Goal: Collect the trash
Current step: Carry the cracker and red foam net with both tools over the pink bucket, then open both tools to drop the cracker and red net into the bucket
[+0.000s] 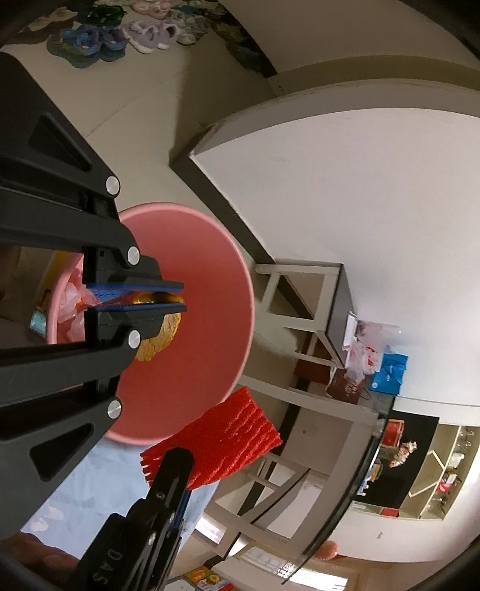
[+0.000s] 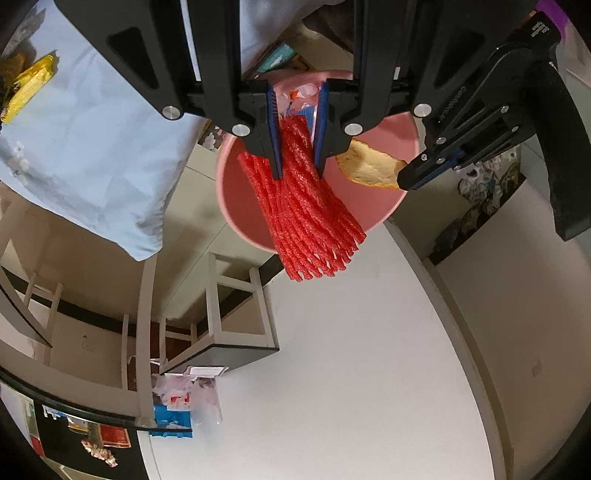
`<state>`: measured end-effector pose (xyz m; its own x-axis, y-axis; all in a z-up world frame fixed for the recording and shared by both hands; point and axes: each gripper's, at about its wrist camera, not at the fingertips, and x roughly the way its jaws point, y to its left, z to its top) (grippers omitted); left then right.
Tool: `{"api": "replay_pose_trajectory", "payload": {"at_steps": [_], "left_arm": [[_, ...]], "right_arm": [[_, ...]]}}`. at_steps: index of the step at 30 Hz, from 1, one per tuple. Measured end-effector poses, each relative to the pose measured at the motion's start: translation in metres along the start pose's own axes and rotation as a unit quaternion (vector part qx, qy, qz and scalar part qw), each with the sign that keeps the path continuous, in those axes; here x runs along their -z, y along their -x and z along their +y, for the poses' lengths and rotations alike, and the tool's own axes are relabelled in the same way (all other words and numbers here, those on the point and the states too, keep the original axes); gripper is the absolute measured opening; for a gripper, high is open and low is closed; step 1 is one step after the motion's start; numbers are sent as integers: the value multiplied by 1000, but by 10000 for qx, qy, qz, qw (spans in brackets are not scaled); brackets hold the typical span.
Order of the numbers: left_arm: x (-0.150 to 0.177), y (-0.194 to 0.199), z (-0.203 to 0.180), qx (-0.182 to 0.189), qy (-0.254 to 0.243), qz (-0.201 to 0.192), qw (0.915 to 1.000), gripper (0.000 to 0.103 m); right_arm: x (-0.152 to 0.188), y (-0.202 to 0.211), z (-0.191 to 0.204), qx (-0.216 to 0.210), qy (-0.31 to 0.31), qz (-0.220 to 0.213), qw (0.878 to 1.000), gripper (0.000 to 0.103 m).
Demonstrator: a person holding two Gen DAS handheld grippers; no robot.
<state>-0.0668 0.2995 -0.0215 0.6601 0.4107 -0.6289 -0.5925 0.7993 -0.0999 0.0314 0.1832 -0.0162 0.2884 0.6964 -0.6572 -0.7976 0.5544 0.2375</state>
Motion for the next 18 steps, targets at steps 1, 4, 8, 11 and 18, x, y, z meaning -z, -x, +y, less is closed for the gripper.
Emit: {"api": "replay_pose_trajectory", "payload": {"at_steps": [1, 4, 8, 11, 18], "left_arm": [[0, -2, 1, -13, -3, 17, 10000, 5], [-1, -9, 4, -31, 3, 58, 10000, 5], [-2, -16, 4, -35, 11, 101, 9999, 5], [-1, -21, 6, -36, 8, 132, 9999, 5], [2, -28, 7, -35, 88, 209, 9997, 5]], "right_arm": [[0, -4, 1, 1, 15, 31, 10000, 15], [0, -14, 2, 28, 42, 103, 9999, 15], [0, -25, 0, 54, 35, 208, 9998, 15], [-1, -33, -1, 43, 32, 273, 9996, 16], [0, -42, -1, 55, 37, 350, 9994, 16]]}}
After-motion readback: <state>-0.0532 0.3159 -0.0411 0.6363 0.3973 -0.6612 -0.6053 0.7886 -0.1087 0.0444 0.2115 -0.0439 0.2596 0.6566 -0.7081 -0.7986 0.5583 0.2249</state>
